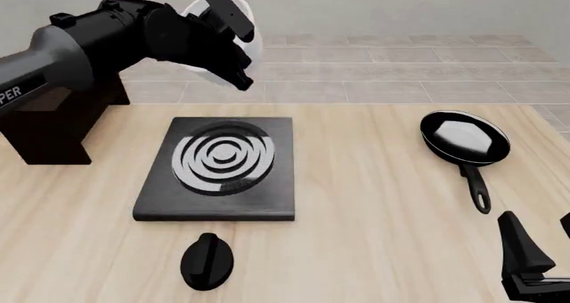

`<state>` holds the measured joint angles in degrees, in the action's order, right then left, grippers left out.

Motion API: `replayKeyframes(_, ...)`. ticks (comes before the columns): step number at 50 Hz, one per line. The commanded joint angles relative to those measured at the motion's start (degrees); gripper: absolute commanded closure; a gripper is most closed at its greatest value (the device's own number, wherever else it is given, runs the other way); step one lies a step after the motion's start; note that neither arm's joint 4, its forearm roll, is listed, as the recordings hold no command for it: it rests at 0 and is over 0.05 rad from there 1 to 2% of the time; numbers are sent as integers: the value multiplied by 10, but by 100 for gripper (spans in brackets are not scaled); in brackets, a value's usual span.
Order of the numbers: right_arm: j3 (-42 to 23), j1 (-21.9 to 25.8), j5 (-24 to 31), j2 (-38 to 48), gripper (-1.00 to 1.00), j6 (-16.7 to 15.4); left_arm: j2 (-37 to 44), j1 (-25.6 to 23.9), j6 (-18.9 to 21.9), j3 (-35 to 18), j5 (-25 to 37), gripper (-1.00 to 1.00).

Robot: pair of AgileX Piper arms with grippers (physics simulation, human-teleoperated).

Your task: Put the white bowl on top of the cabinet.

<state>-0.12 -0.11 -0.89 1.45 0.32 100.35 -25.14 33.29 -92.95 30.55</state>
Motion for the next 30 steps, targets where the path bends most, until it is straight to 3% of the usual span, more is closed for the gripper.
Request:
replayKeyframes(1, 0, 0, 0, 0, -100, 0, -3, 62, -25, -29, -11, 100)
replayKeyframes(22, 0, 0, 0, 0, -100, 0, 76, 153, -17, -135, 12, 100)
replayKeyframes(26, 0, 0, 0, 0, -100, 0, 92, 180, -17, -176, 17, 100)
replayKeyframes(27, 0, 0, 0, 0, -100, 0, 91, 186, 7, -166, 9, 100)
replayKeyframes(30, 0, 0, 0, 0, -100, 0, 93, 198, 4, -172, 10, 100)
